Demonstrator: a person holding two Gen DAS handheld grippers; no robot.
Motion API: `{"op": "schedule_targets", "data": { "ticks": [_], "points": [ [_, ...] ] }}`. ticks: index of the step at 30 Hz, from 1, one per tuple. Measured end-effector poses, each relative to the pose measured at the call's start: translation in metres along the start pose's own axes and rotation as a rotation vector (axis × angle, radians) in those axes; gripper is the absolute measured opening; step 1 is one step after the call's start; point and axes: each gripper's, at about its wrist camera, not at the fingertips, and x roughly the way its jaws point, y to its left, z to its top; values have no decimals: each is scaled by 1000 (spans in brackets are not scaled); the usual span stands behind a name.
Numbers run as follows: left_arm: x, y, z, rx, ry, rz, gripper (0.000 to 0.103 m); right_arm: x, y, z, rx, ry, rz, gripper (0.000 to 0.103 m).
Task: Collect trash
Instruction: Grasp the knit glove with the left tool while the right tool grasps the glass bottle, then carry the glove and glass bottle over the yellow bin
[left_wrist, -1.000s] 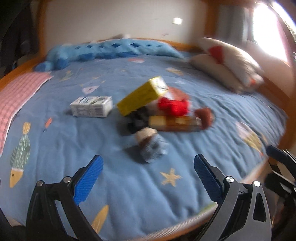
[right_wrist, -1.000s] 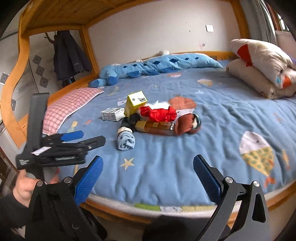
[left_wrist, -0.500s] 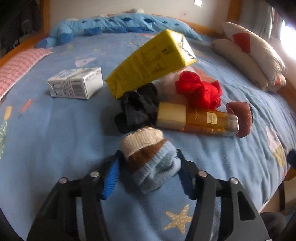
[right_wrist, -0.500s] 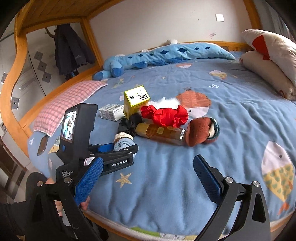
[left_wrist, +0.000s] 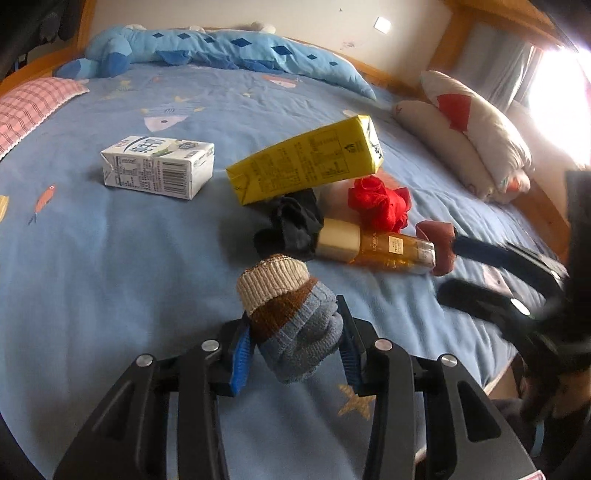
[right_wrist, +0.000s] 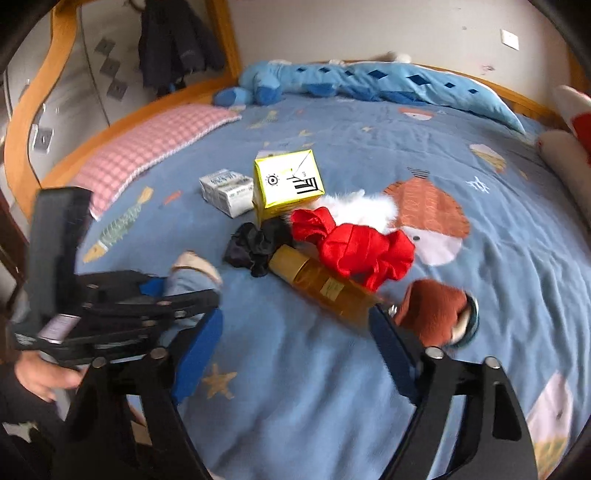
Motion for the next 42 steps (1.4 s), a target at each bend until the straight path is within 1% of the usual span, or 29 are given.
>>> {"op": "schedule_targets", "data": {
  "ticks": [2,4,5,6,8,9,11,13,15,17,19,22,26,29,33,35,37,40,42],
  "points": [
    [-4,4,3,-3,-8,-24,41,11,-1,7,-38,36,-15,71],
    [-9,4,3,12,-15,-33,41,24,-1,13,-112,81,-75,64],
    [-10,3,3,19,-18,-34,41,33,-1,15,-162,118,-98,62],
    [-11,4,4,21,-18,-35,41,39,-1,16,-191,145,-102,59],
    [-10,5,3,20,-9,-51,41,51,-2,18,-256,193,-130,49],
    [-10,6,4,18,-7,-54,41,54,-3,18,-275,212,-135,47],
    [-9,8,4,12,2,-64,41,60,-4,18,-307,248,-105,41],
    [-8,11,6,2,4,-71,41,66,-3,19,-346,293,-62,37],
    [-6,12,7,-2,9,-82,41,74,-2,20,-373,338,-33,36],
    [-4,11,7,1,9,-83,41,83,0,19,-385,362,-34,36],
    [-3,11,7,1,14,-92,41,82,4,19,-385,352,-28,35],
    [0,9,7,16,22,-103,41,78,2,17,-333,319,-15,34],
    [-4,4,6,39,21,-126,41,64,-8,9,-201,285,39,32],
    [-11,-3,4,73,14,-140,41,45,-11,-3,-106,246,96,31],
    [-22,-15,-4,105,12,-157,41,7,-5,-20,-50,177,118,31],
    [-28,-22,-10,121,15,-172,41,-13,-2,-27,-28,141,121,31],
    [-35,-33,-18,153,21,-186,41,-26,0,-36,-24,123,115,31],
    [-37,-43,-27,163,38,-198,41,-36,5,-45,-21,118,65,31],
    [-42,-49,-33,165,40,-207,41,-46,7,-53,-12,99,48,31]
  ]
}}
